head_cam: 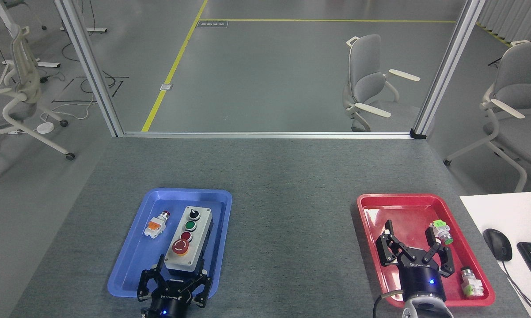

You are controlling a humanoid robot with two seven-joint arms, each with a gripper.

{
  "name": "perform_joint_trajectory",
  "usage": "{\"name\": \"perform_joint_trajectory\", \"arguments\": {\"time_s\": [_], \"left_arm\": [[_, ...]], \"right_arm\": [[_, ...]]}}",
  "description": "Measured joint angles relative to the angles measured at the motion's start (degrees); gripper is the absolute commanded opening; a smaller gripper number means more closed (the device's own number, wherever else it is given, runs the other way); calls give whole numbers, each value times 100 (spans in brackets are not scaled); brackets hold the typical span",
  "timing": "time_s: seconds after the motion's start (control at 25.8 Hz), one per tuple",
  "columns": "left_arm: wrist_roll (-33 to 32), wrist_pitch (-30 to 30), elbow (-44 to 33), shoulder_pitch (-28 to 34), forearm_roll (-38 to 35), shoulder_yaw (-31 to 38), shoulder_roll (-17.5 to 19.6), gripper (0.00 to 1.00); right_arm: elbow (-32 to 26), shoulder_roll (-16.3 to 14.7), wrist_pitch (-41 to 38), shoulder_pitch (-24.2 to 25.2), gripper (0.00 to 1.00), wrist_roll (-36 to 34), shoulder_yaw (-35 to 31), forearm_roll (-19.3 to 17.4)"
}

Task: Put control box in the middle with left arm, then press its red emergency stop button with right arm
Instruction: 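Lower the left gripper onto the grey control box and close on it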

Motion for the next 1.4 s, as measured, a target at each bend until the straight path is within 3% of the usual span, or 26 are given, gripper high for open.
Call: {"name": "perform_joint_trajectory", "arguments": {"time_s": [0.54, 1.4], "left_arm": [[102, 30, 1350, -891, 94, -137, -77, 99], [227, 7, 766, -532, 255, -57, 371, 99]], "right_arm": [[4, -1, 8, 3, 99, -1, -1, -15], [4, 3, 13, 9, 99, -28, -2, -34]]}}
